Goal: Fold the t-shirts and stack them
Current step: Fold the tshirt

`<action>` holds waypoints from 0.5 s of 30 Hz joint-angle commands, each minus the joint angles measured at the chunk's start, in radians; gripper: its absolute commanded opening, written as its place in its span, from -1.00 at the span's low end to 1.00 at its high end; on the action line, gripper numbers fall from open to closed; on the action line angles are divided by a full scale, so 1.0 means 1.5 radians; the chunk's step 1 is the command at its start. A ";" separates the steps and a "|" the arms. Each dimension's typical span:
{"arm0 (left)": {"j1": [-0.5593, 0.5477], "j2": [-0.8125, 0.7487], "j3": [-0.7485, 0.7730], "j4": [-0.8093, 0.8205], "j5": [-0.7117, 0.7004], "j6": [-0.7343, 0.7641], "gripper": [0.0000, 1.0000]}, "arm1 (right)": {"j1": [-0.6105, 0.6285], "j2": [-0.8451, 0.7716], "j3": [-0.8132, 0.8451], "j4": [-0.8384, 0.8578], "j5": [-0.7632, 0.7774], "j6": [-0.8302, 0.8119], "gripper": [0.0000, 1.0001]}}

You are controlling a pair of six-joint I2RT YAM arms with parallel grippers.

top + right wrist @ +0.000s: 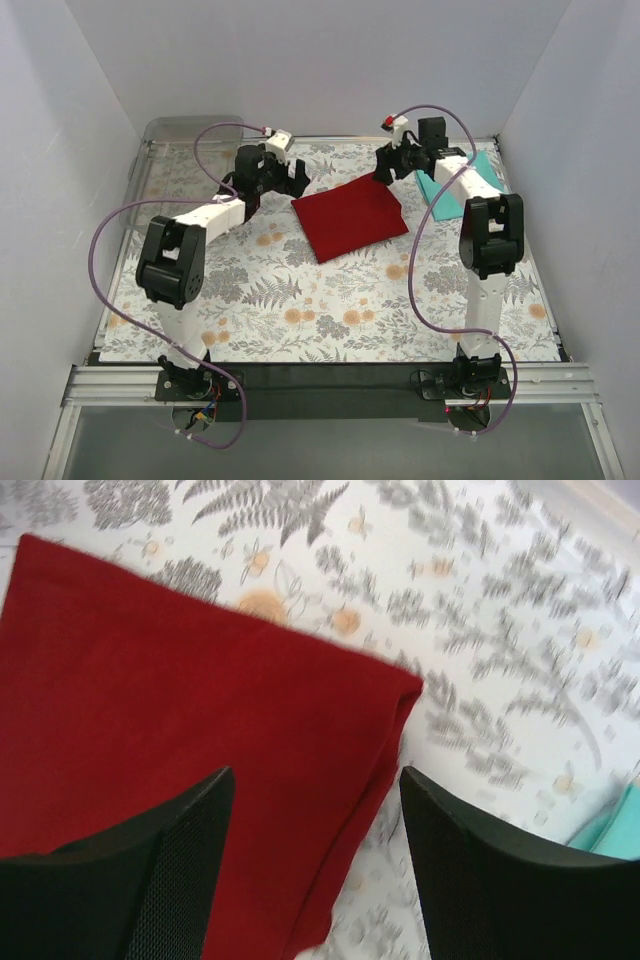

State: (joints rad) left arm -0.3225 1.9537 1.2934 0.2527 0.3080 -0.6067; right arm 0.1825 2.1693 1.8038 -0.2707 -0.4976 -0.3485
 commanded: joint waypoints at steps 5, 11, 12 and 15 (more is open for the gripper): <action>0.005 -0.210 -0.118 -0.067 0.095 -0.145 0.56 | -0.112 -0.111 -0.160 -0.014 -0.253 0.027 0.08; 0.004 -0.283 -0.276 -0.018 0.220 -0.256 0.56 | -0.116 -0.098 -0.190 -0.075 -0.274 -0.081 0.07; 0.004 -0.297 -0.288 -0.014 0.230 -0.259 0.56 | -0.133 -0.091 -0.181 -0.080 -0.282 -0.088 0.08; 0.002 -0.308 -0.324 -0.005 0.255 -0.266 0.54 | -0.147 -0.041 -0.123 -0.125 -0.329 -0.118 0.13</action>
State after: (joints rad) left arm -0.3180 1.5536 0.8299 0.2264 0.5957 -0.9504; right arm -0.0185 2.0552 1.5246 -0.3836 -0.8738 -0.4435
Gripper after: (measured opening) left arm 0.776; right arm 0.559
